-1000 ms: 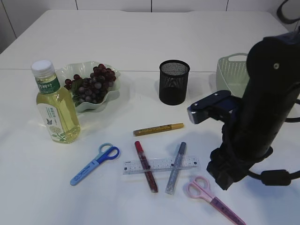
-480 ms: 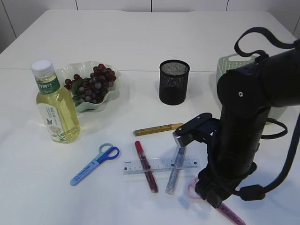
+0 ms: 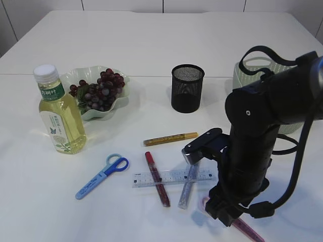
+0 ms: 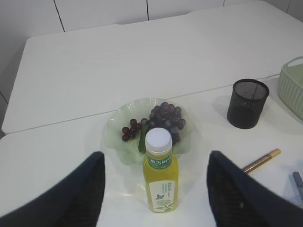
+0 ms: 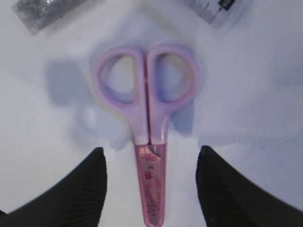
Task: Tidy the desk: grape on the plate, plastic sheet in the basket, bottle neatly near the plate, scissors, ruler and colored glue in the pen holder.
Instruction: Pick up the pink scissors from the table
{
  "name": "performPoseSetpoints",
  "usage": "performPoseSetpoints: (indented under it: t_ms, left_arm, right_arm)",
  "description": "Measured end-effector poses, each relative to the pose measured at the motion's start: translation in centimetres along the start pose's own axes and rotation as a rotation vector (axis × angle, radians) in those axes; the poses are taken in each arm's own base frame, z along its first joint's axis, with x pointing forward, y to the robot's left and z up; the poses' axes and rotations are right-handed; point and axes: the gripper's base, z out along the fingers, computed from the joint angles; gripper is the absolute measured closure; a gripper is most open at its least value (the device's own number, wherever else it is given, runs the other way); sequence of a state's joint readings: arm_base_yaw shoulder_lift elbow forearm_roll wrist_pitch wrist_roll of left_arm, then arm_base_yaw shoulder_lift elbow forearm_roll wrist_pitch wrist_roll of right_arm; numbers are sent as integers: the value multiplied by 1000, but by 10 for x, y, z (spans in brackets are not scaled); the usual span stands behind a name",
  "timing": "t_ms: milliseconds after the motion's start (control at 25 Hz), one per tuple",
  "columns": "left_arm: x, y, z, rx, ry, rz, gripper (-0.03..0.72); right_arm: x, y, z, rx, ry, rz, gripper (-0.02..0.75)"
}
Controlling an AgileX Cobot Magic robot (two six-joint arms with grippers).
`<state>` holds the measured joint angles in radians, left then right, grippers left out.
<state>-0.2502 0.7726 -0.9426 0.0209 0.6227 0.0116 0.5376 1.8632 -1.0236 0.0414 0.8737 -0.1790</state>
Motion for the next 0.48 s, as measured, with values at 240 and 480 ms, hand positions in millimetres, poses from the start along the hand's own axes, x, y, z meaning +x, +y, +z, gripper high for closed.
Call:
performPoseSetpoints:
  t_ms: [240, 480]
  left_arm:
    - [1, -1, 0, 6, 16, -8, 201]
    - [2, -1, 0, 13, 18, -17, 202]
  right_arm:
    - [-3, -1, 0, 6, -31, 0, 279]
    - [-4, -1, 0, 7, -49, -1, 334]
